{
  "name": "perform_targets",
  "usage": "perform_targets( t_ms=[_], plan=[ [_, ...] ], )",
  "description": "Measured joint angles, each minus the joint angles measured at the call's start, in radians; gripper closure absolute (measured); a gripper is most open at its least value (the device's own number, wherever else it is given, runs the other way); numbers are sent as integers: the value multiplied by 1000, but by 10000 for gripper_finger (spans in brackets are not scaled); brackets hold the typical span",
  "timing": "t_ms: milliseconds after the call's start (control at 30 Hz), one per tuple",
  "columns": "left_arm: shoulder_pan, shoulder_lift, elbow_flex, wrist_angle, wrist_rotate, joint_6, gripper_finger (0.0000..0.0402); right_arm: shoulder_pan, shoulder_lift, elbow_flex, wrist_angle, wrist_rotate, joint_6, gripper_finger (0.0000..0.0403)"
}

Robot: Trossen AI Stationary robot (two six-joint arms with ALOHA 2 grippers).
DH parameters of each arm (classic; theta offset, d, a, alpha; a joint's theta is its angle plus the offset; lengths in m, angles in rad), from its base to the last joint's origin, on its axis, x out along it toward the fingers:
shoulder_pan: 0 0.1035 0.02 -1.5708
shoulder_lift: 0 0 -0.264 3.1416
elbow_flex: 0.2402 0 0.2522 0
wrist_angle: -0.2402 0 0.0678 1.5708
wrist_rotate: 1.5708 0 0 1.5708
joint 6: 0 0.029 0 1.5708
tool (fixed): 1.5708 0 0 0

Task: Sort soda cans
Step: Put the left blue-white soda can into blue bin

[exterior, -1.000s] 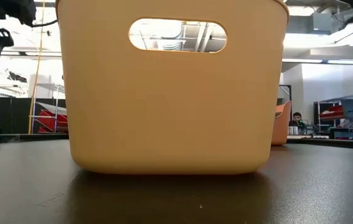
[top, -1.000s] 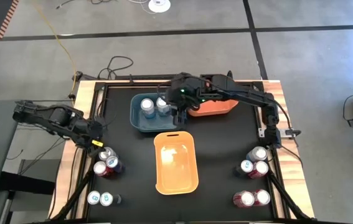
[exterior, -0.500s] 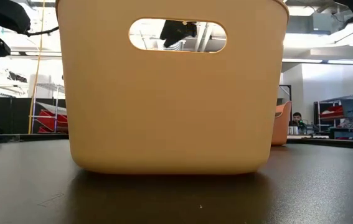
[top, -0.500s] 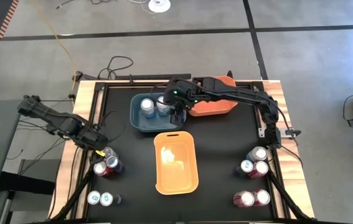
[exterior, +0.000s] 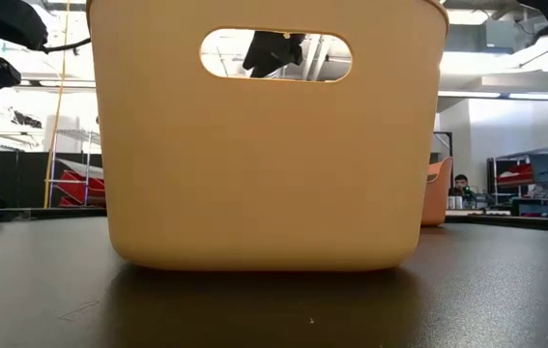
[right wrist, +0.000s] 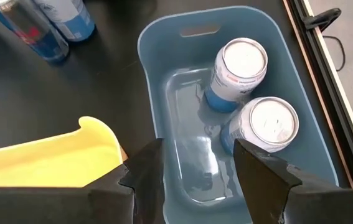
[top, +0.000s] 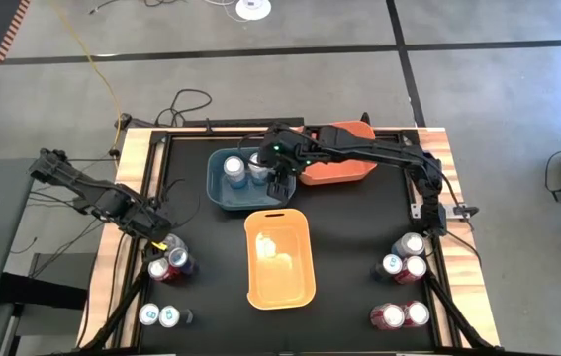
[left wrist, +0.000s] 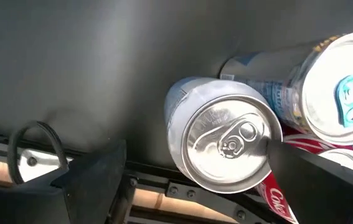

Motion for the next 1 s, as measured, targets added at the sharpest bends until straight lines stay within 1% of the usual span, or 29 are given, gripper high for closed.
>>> perform_targets(
  t_ms=[367,533,700,833,1000],
  plan=[
    [0,1,0,2,13,60,17,2,0,0,7,-1,17,194],
    [0,1,0,4,0,44,17,4,0,0,6,-1,20,194],
    [0,1,1,7,-41,-38,16,9,0,0,9,-3,14,194],
    [0,3,1,6,-45,-33,4,12,0,0,12,-3,15,194],
    [0,14,2,7,-45,-4,2,28,0,0,12,-3,21,194]
  ],
)
